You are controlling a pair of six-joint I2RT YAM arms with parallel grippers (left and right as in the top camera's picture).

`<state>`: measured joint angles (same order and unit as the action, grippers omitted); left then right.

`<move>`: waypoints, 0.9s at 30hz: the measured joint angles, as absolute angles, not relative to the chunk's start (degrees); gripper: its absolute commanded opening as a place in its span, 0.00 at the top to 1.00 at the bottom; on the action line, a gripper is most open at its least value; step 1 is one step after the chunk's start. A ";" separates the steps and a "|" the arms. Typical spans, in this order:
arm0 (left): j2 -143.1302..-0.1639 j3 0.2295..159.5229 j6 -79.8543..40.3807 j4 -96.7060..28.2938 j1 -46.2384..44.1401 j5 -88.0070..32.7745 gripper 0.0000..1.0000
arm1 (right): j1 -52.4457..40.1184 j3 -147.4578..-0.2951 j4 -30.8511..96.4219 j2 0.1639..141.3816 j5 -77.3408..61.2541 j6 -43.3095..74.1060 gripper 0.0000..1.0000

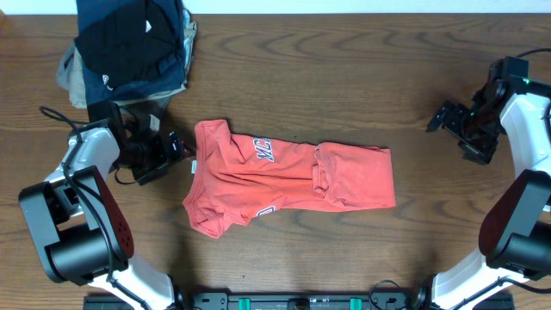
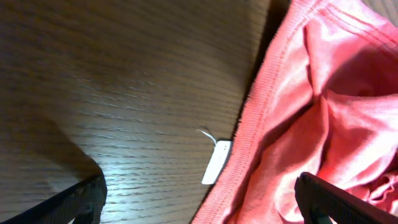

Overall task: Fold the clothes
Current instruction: 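Move the left gripper to the shirt's left end and grasp it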

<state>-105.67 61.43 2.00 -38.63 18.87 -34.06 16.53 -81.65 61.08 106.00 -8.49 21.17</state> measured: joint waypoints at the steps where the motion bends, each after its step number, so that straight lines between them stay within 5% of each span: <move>1: -105.67 61.43 2.07 -38.85 18.87 -34.28 0.02 | 16.53 -81.65 61.06 106.00 -8.49 21.17 0.01; 27: -105.12 57.58 1.87 -34.63 5.15 -43.16 0.01 | 16.53 -81.65 61.06 106.00 -8.49 21.19 0.01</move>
<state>-105.12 57.58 1.87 -34.63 5.15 -43.16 16.53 -81.65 61.06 106.00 -8.49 21.19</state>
